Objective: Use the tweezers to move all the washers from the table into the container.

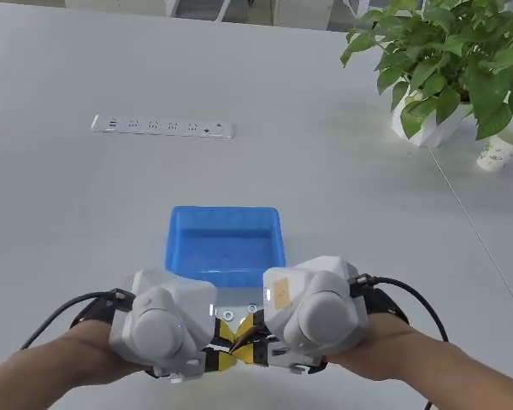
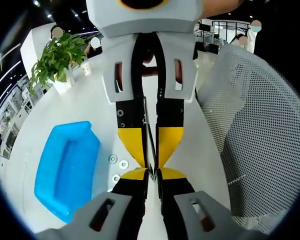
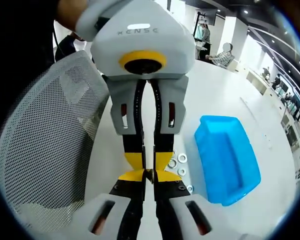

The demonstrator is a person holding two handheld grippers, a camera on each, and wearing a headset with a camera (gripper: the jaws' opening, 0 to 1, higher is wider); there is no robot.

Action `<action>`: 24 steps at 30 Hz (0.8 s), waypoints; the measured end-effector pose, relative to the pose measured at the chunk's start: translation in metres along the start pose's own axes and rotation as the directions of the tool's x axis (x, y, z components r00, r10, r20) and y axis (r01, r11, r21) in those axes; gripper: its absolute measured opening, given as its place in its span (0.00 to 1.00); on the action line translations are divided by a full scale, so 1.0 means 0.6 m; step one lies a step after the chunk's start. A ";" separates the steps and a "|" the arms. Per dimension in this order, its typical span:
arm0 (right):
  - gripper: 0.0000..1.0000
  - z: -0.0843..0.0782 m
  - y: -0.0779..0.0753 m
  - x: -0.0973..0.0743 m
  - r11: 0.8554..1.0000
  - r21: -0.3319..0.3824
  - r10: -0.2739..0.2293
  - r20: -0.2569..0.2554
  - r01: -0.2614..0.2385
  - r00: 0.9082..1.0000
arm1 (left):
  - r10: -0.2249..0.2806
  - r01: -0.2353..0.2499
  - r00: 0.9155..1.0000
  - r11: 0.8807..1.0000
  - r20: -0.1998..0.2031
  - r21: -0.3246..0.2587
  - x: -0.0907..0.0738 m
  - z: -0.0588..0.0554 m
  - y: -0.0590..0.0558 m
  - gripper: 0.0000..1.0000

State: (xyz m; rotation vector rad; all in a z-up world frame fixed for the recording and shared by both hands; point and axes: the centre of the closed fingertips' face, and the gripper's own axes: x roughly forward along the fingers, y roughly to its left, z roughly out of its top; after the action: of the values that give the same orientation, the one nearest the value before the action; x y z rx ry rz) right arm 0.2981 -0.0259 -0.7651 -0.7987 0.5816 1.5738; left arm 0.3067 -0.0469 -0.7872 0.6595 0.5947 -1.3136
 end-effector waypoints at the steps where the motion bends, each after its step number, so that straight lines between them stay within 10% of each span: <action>1: 0.07 0.000 0.000 0.000 1.000 0.001 0.000 0.001 0.000 1.000 | -0.001 0.001 1.000 1.000 0.001 -0.002 0.001 0.000 0.000 0.12; 24: 0.08 0.006 0.000 0.001 0.999 -0.048 0.013 0.005 -0.013 1.000 | 0.003 0.000 0.999 0.997 0.044 -0.075 -0.002 0.000 0.001 0.10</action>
State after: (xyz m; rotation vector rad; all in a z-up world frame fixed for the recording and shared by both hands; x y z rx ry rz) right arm 0.2974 -0.0227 -0.7631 -0.8277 0.5478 1.6064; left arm 0.3073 -0.0461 -0.7861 0.5684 0.6043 -1.2952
